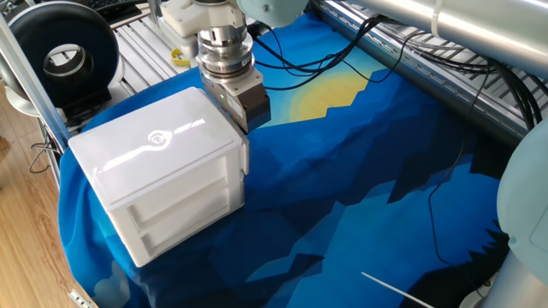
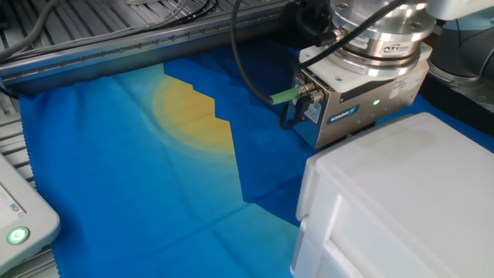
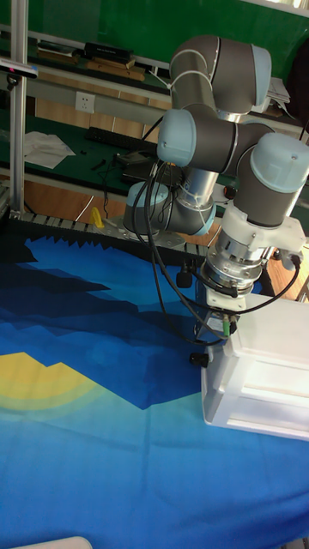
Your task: Grasp the handle and open the drawer
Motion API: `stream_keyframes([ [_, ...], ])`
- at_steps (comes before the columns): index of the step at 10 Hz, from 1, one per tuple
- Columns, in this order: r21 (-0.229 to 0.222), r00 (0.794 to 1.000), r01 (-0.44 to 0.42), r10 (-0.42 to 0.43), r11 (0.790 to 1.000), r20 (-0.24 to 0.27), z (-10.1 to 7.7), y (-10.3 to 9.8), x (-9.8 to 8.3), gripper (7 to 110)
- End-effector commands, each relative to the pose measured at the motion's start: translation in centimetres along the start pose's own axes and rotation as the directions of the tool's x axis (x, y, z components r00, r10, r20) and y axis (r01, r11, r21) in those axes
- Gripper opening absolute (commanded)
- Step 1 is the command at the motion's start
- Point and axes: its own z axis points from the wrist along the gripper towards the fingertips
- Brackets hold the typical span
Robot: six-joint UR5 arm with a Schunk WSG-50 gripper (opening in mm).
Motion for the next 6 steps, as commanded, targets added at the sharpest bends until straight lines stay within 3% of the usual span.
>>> stream_keyframes([
  [1,-0.009,1.0,-0.001,0.001,1.0,0.021,-0.42,0.1,-0.25,7],
  [6,-0.007,1.0,-0.009,0.009,1.0,0.024,-0.56,0.2,-0.89,7],
])
